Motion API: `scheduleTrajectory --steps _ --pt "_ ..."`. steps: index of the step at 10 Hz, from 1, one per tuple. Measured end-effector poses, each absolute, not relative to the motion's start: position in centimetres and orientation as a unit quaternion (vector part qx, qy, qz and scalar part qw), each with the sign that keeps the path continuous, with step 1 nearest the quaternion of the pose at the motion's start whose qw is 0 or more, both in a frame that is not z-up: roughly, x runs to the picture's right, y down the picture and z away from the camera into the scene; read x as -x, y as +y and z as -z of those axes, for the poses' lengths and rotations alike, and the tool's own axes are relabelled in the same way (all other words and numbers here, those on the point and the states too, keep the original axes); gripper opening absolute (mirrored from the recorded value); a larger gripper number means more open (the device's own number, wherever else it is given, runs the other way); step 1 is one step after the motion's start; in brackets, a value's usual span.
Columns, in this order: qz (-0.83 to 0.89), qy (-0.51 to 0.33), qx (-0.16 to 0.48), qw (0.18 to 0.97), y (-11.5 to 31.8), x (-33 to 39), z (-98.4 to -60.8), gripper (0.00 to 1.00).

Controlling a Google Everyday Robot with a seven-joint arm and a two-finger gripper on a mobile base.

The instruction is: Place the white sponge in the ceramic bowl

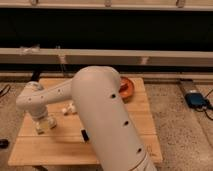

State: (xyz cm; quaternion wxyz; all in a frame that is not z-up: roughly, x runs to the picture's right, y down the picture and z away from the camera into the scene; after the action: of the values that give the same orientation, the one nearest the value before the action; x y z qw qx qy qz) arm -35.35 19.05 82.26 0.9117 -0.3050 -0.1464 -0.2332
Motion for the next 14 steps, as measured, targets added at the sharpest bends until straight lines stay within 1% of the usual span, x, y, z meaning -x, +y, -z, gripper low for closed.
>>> scheduleTrajectory --steps 1,4,5,6,7,8,9,10,12,14 --pt "0.235 -0.142 0.309 0.91 19.2 35.4 -82.7 0.78" --pt "0.239 -0.127 0.325 0.906 20.0 35.3 -83.7 0.49" --pt "0.237 -0.126 0.328 0.906 20.0 35.3 -83.8 0.41" --pt "0.232 -0.127 0.331 0.906 19.9 35.4 -83.7 0.28" --pt "0.229 -0.135 0.331 0.905 19.7 35.8 -83.2 0.19" --pt "0.225 -0.146 0.327 0.906 19.1 36.3 -82.6 0.12" --pt "0.22 -0.163 0.319 0.907 17.8 36.9 -81.2 0.03" --pt "0.214 -0.185 0.309 0.908 16.1 37.2 -79.2 0.0" --pt "0.187 -0.211 0.3 0.911 12.8 35.4 -76.8 0.0" --pt "0.15 -0.214 0.3 0.917 9.4 31.3 -76.2 0.0"
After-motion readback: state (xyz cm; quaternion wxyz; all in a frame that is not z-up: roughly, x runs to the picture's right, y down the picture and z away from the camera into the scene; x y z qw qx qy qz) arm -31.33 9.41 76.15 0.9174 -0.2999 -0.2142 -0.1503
